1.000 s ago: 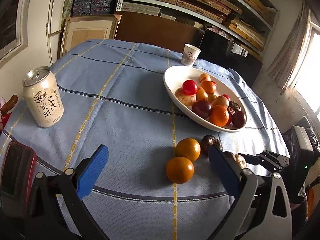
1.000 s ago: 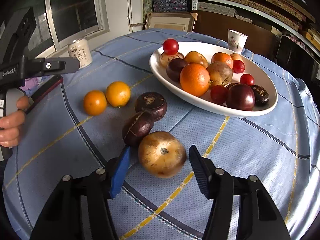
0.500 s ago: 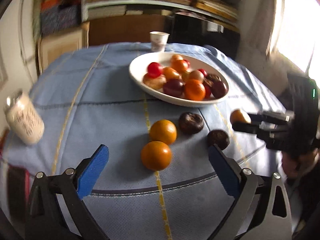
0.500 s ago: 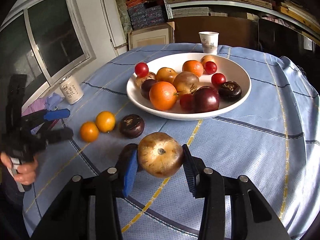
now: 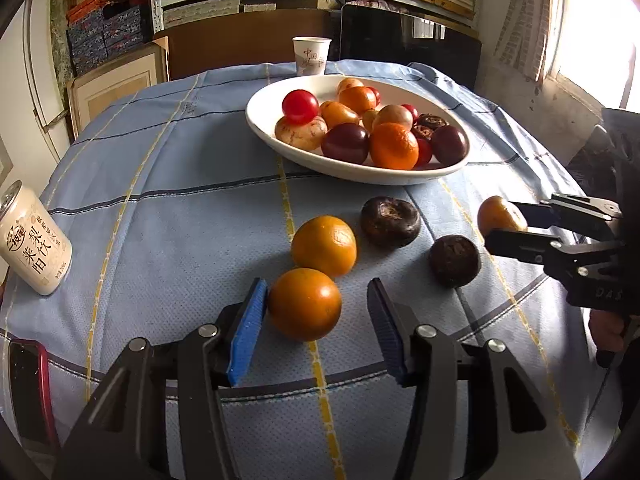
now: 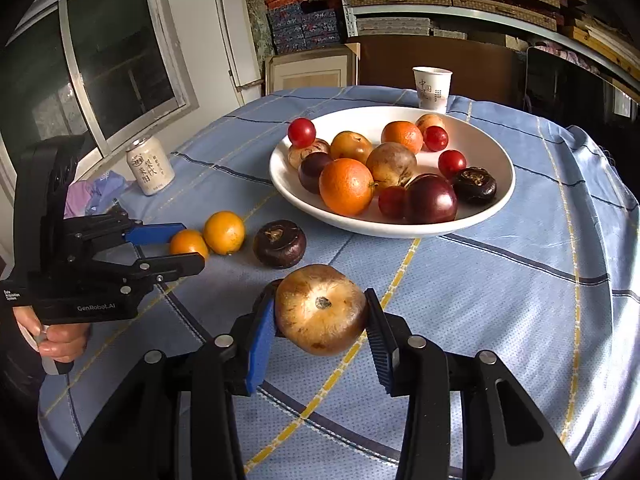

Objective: Organize fruits
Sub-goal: 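Grasp an orange mandarin with the left tool while the right tool holds its fruit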

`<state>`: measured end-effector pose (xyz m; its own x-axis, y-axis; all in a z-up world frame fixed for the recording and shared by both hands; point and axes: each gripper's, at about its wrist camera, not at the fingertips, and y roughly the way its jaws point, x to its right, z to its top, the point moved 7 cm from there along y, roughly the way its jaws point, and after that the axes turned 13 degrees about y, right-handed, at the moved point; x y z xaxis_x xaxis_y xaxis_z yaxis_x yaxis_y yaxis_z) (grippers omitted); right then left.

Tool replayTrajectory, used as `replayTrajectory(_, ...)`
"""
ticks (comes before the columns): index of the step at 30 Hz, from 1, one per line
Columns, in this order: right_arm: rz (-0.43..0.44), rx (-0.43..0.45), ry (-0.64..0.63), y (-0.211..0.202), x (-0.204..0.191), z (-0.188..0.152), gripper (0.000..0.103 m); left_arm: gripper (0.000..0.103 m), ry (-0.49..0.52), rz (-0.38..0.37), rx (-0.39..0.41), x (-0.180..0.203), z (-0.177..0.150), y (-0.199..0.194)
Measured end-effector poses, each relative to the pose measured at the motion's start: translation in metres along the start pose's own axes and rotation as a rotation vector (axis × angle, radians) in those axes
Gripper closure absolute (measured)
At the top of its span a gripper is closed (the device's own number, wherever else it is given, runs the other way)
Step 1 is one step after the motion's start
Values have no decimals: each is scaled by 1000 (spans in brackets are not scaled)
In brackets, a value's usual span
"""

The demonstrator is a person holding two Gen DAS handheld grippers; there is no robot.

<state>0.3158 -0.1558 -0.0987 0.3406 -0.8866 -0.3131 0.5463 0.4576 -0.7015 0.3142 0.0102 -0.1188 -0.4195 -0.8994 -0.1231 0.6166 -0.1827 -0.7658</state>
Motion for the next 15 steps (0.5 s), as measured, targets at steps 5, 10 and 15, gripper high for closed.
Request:
replayTrajectory(5, -4, -1, 10, 0, 2, 0, 59, 52, 4, 6, -7, 0, 0, 2)
replayTrajectory(10, -8, -3, 7, 0, 1, 0, 59, 52, -14, 9, -30, -4, -1, 9)
replayTrajectory(15, -9, -4, 8, 1, 1, 0, 59, 65, -21, 34, -44, -9, -3, 13)
